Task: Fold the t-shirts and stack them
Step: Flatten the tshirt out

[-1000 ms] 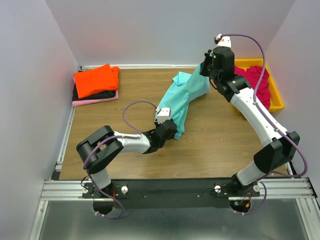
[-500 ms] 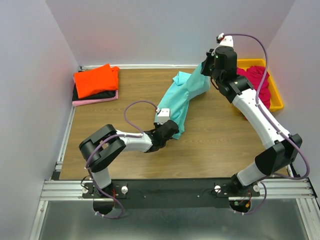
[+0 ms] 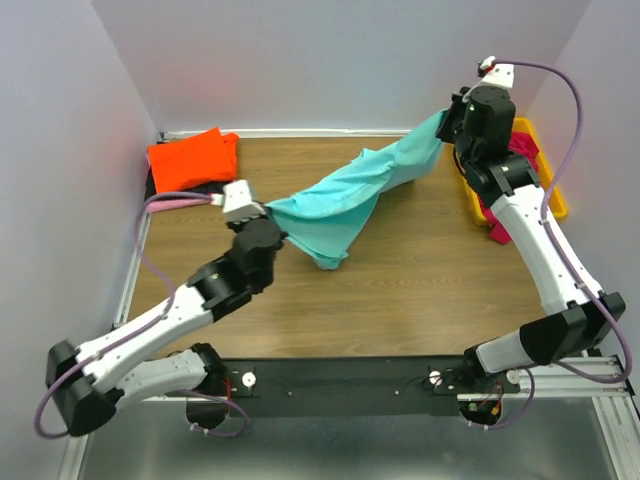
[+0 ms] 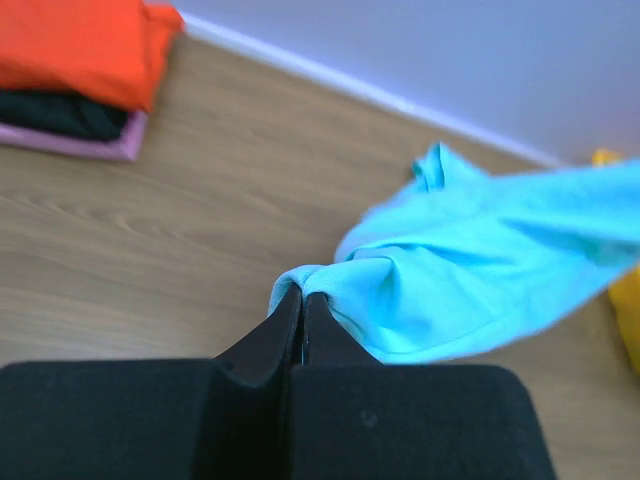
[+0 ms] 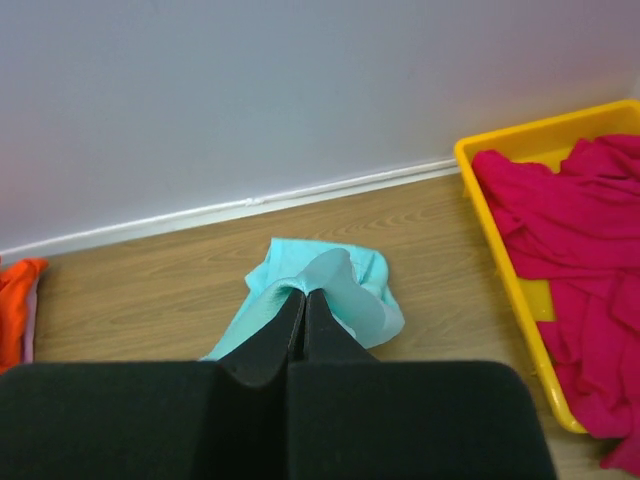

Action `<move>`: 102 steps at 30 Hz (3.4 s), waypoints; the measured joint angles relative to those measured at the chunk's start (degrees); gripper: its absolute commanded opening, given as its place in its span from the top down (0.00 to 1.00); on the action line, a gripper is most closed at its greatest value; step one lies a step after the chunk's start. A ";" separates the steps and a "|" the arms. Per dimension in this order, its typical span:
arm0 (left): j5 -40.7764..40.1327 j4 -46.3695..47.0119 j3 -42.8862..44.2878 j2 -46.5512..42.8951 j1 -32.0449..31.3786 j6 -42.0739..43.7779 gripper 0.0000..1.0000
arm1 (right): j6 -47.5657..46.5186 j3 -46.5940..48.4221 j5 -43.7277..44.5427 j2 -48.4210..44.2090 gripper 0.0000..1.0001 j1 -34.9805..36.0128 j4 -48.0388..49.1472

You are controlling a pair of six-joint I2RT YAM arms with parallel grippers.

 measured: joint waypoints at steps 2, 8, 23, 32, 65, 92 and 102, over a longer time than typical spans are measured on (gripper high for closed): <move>-2.08 -0.98 0.04 -6.25 1.77 1.92 1.00 | -0.17 0.00 0.85 -1.84 1.00 -0.31 -0.13; -6.08 -2.84 1.81 -20.94 5.55 8.94 1.00 | -0.85 0.00 3.72 -8.61 0.99 -0.31 -0.22; -6.16 8.17 11.74 -23.80 5.77 26.99 1.00 | -0.63 -0.09 -1.07 -21.62 0.99 -0.24 -0.26; 2.62 15.17 12.13 -4.55 19.47 33.22 1.00 | 0.55 0.09 -1.51 -3.80 1.00 -0.55 -0.37; 35.28 11.28 27.69 -19.39 25.92 38.34 1.00 | -2.95 16.90 -15.19 -19.50 0.99 -3.72 -0.94; 29.24 20.70 16.70 19.37 34.07 32.98 0.30 | -0.22 12.87 -3.69 19.54 0.57 -8.00 4.50; 32.20 19.19 31.17 37.81 36.00 30.34 0.08 | 1.53 17.90 -10.40 34.75 0.00 -11.82 2.32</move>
